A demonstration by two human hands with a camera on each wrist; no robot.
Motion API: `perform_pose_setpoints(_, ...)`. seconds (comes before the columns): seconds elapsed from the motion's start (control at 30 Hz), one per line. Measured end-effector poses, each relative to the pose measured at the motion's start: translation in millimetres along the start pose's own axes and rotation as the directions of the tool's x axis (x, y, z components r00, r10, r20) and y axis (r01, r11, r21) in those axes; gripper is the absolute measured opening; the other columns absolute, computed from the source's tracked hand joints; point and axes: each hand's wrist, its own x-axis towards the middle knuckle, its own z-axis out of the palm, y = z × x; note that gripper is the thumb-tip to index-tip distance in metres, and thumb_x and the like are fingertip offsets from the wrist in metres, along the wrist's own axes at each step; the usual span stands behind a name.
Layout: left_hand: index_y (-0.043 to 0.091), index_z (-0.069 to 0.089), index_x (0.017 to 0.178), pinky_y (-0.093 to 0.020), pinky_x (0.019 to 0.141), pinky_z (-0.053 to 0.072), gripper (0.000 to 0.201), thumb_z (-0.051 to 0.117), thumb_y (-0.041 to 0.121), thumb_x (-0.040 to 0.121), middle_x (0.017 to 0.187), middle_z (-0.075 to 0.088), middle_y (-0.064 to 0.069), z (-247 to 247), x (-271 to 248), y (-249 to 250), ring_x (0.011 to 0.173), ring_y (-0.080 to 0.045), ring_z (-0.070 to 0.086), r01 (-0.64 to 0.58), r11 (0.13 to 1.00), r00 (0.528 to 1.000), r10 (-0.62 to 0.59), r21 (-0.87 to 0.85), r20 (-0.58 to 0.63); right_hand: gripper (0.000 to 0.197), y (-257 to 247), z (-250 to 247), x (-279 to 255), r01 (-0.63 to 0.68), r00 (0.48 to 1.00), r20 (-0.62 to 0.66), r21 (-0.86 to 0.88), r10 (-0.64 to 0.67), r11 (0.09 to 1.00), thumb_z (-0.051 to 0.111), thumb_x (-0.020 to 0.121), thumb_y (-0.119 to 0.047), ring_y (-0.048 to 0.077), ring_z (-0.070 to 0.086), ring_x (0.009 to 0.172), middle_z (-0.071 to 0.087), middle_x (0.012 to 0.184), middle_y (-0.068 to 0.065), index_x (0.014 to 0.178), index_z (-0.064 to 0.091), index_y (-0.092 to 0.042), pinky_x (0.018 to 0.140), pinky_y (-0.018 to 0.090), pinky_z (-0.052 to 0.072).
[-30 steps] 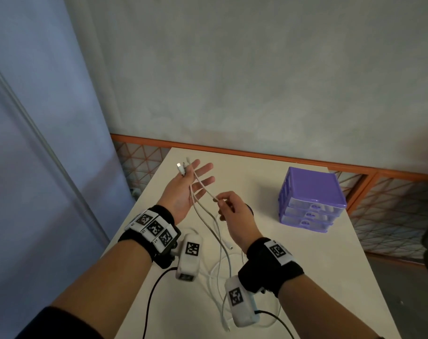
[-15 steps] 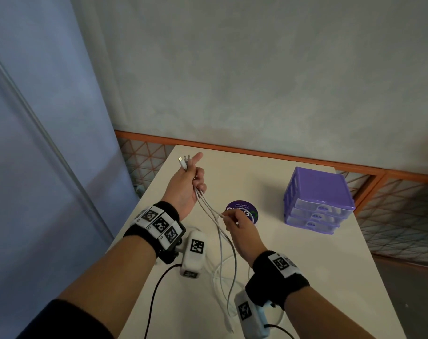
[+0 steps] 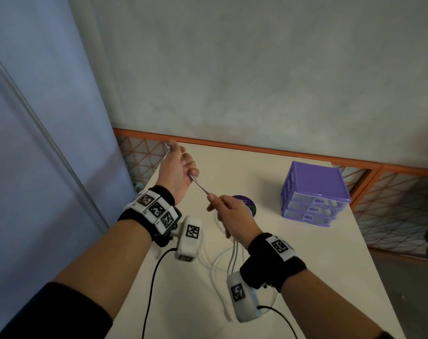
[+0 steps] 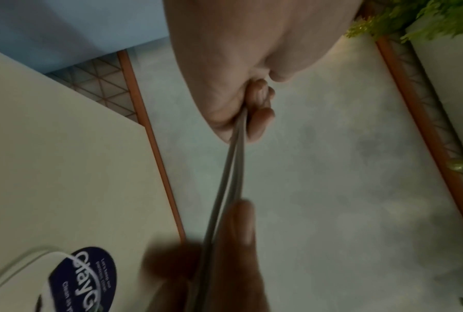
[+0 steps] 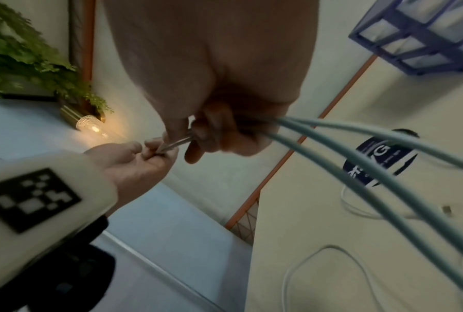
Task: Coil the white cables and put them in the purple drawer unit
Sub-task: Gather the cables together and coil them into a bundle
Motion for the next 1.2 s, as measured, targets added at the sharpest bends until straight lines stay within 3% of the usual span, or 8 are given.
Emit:
perform_pose_setpoints(0.27, 0.024, 0.044, 0.074, -0.017, 0.043, 0.032, 0.029, 0.036, 0.034, 0.101, 0.050, 0.034, 0.009, -20.0, 6.4, 32.2, 0.040, -0.005, 0.029, -0.163, 0.986, 0.961, 0.166, 0.031, -0.223, 0.068, 38.2, -36.7, -3.8, -0.330, 0.937, -0.165, -0.117, 0.309, 0.937, 0.039, 0.088, -0.068, 0.017, 0.040, 0.041, 0.037, 0.034, -0.006, 0.044, 0.040, -0.016, 0.044, 0.023, 0.039)
perform_pose_setpoints(0.4, 0.015, 0.047, 0.082, -0.026, 0.059, 0.049, 0.026, 0.038, 0.031, 0.100, 0.066, 0.044, 0.001, -39.1, 3.4, 18.9, 0.054, -0.010, 0.045, -0.011, 0.962, 0.939, 0.104, 0.272, -0.327, 0.053, 40.3, -45.0, 1.6, -0.218, 0.961, -0.171, 0.006, 0.216, 0.976, 0.033, 0.099, -0.045, 0.012, 0.032, 0.047, 0.040, 0.052, -0.003, 0.060, 0.051, -0.016, 0.051, 0.026, 0.024)
perform_pose_setpoints(0.6, 0.004, 0.067, 0.099, -0.034, 0.067, 0.052, 0.090, 0.018, 0.077, 0.082, 0.098, 0.068, -0.009, -64.0, -16.4, -9.3, 0.090, -0.026, 0.063, 0.462, 0.607, 0.887, -0.298, 0.647, -0.353, 0.040, -0.5, -53.0, 9.2, 0.007, 0.962, -0.270, -0.121, -0.039, 0.993, 0.037, 0.101, -0.033, 0.012, 0.040, 0.055, 0.045, 0.060, -0.003, 0.067, 0.049, -0.016, 0.054, 0.026, 0.032)
perform_pose_setpoints(0.7, 0.001, 0.061, 0.117, -0.035, 0.065, 0.054, 0.093, 0.022, 0.078, 0.081, 0.121, 0.060, -0.013, -66.2, -21.5, -13.3, 0.100, -0.030, 0.059, 0.509, 0.419, 0.860, -0.285, 0.752, -0.424, 0.038, -15.1, -57.2, 11.8, 0.049, 0.960, -0.249, -0.293, -0.126, 0.955, 0.037, 0.101, -0.031, 0.012, 0.040, 0.055, 0.044, 0.059, -0.004, 0.069, 0.049, -0.014, 0.052, 0.026, 0.030)
perform_pose_setpoints(0.8, -0.003, 0.035, 0.138, -0.044, 0.086, 0.051, 0.079, 0.036, 0.060, 0.090, 0.142, 0.038, -0.022, -71.0, -12.5, -15.0, 0.120, -0.039, 0.047, 0.382, 0.190, 0.912, 0.080, 0.905, -0.402, 0.037, -21.9, -59.9, 14.6, 0.058, 0.973, -0.181, -0.402, -0.141, 0.914, 0.039, 0.100, -0.033, 0.011, 0.042, 0.053, 0.046, 0.058, -0.006, 0.072, 0.053, -0.013, 0.052, 0.026, 0.031)
perform_pose_setpoints(0.9, 0.002, 0.056, 0.120, -0.043, 0.100, 0.040, 0.045, 0.037, 0.035, 0.097, 0.128, 0.054, -0.023, -57.0, -8.2, -10.5, 0.119, -0.036, 0.049, -0.096, 0.098, 0.950, 0.305, 0.991, 0.062, 0.041, -30.1, -55.6, 14.1, 0.090, 0.989, -0.055, -0.524, -0.139, 0.847, 0.040, 0.099, -0.038, 0.009, 0.043, 0.052, 0.047, 0.058, -0.008, 0.075, 0.061, -0.012, 0.054, 0.026, 0.034)
perform_pose_setpoints(1.0, 0.017, 0.054, 0.129, -0.038, 0.108, 0.033, 0.044, 0.034, 0.041, 0.099, 0.132, 0.056, -0.005, -24.7, -23.8, -16.8, 0.124, -0.019, 0.047, -0.455, 0.083, 0.888, 0.119, 0.887, 0.444, 0.044, -45.6, -46.8, 13.6, 0.164, 0.986, 0.066, -0.575, -0.154, 0.802, 0.040, 0.098, -0.044, 0.007, 0.042, 0.050, 0.045, 0.056, -0.007, 0.080, 0.066, -0.013, 0.052, 0.027, 0.033)
perform_pose_setpoints(1.2, 0.014, 0.055, 0.089, -0.034, 0.069, 0.055, 0.042, 0.030, 0.047, 0.098, 0.065, 0.046, 0.002, 6.4, -38.7, -17.9, 0.058, -0.012, 0.050, -0.358, 0.374, 0.916, -0.035, 0.855, 0.399, 0.045, -79.0, -61.6, 22.0, 0.170, 0.983, 0.007, -0.390, -0.181, 0.905, 0.046, 0.096, -0.045, 0.007, 0.040, 0.053, 0.044, 0.055, -0.012, 0.075, 0.070, -0.013, 0.056, 0.026, 0.030)
